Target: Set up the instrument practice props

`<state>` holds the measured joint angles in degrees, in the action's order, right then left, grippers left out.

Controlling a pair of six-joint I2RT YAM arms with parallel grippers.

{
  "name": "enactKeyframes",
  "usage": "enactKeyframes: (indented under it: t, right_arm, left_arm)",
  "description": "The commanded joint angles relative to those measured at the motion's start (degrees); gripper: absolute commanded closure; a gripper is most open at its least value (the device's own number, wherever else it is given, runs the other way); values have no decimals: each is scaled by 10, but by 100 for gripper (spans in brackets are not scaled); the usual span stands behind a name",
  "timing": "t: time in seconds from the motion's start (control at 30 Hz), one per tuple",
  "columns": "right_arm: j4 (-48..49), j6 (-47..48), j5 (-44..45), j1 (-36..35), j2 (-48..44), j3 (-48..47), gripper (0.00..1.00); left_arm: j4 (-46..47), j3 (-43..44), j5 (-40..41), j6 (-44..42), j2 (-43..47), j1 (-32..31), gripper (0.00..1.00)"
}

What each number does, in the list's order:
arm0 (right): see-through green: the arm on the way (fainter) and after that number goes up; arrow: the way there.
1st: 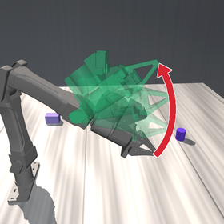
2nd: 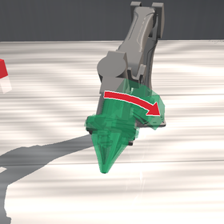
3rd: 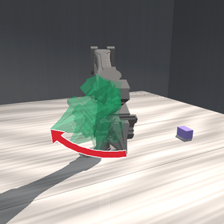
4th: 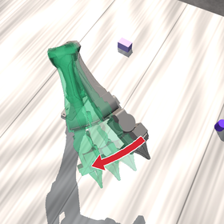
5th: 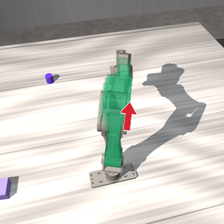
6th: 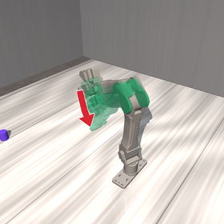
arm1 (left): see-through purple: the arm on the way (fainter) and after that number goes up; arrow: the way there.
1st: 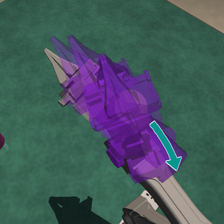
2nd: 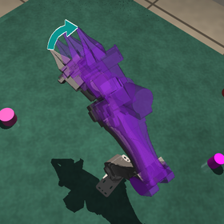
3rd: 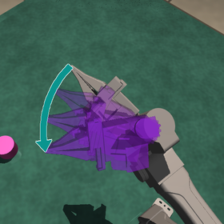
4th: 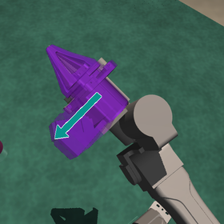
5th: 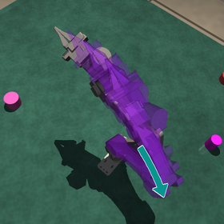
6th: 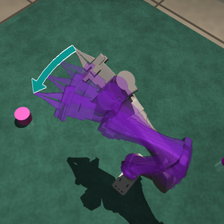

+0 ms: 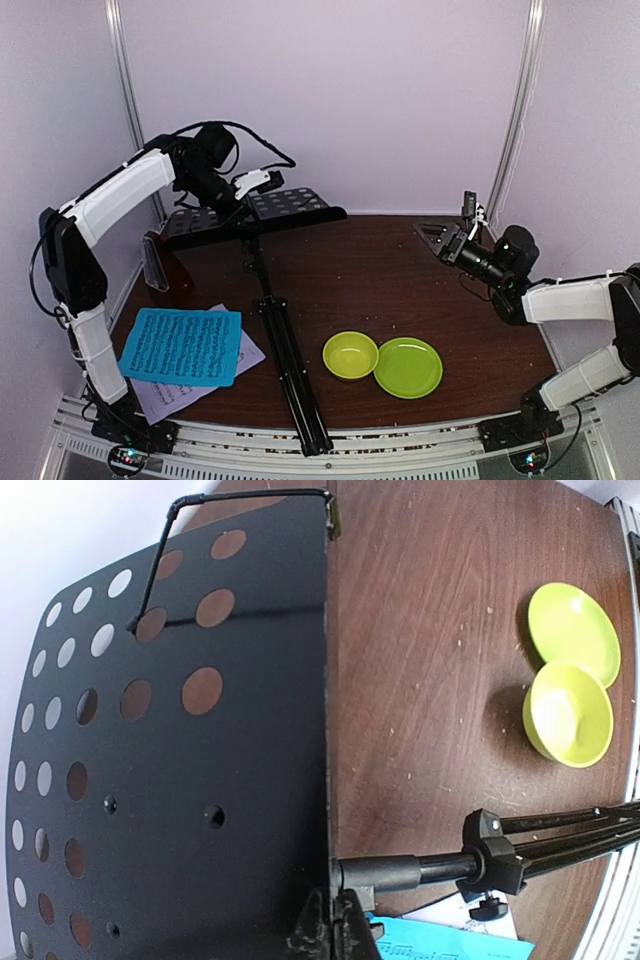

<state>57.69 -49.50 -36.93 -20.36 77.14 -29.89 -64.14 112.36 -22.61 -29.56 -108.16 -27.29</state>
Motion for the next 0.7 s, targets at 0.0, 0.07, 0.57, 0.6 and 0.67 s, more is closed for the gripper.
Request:
enactKeyframes:
  t: [0.0,0.07,0.57,0.6,0.67]
  right_arm:
    - [20,0,9,-7,10,16,0]
    - [23,-1,10,-8,14,19,0]
    - [22,-3,1,-71,82,-57,2]
    - [19,-3,-2,-78,90,-70,3]
    - [20,-9,-9,-94,109,-95,4]
  left_arm:
    - [147,17,28,-37,113,-17,100]
    - [177,6,46,-44,143,-26,100]
    - [281,-45,30,-189,295,-101,100]
    - [283,-46,20,-199,300,-104,100]
    - [291,-55,-2,-220,313,-107,100]
